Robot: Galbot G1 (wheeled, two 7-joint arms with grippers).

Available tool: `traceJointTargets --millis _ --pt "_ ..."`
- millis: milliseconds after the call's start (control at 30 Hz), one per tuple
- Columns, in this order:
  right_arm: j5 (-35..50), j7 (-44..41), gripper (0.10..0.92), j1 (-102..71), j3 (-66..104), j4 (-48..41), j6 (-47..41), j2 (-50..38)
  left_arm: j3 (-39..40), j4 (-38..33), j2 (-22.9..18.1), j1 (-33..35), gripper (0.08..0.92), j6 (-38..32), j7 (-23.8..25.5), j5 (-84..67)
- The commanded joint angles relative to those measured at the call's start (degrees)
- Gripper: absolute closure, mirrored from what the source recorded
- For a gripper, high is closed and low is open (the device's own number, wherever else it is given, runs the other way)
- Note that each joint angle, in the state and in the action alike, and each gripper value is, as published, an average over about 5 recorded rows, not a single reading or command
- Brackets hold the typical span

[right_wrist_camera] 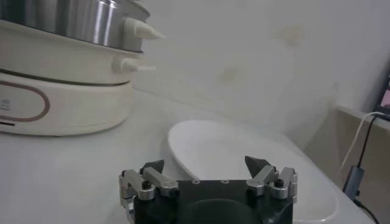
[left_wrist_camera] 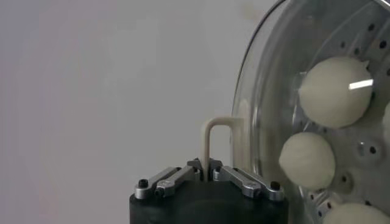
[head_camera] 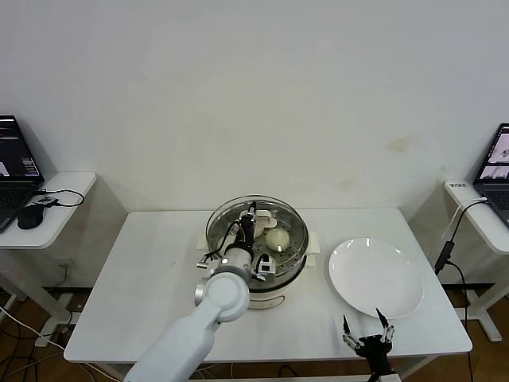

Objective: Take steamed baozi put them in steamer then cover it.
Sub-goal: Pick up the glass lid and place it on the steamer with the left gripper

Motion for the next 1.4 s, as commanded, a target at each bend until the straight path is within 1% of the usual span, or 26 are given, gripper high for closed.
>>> traceJointTargets --millis 33,267,567,933,1400 --pt "-0.2 0.1 0.202 -0.1 -0.2 0.0 0.0 0.0 -0.7 3.3 -2.6 -0.3 0.859 -0.9 -0.2 3.0" --pt "-0.3 0.0 0.203 -0.3 -0.2 -0.1 0.1 -0.1 -2.2 3.0 -2.3 0.9 0.859 -1.6 -0.8 3.1" --pt "-0.4 0.0 0.203 -0.1 -0.7 -0.3 0.2 -0.2 -2.4 2.4 -3.4 2.2 0.859 -1.8 -1.4 3.1" --pt "-0.7 0.0 0.202 -0.1 -0.8 -0.7 0.3 -0.1 -2.6 1.3 -3.5 3.4 0.859 -2.1 -1.4 3.5" --pt "-1.1 -0.1 0.203 -0.3 -0.9 -0.7 0.4 0.0 -2.9 1.3 -4.8 4.4 0.859 -2.9 -2.5 4.0"
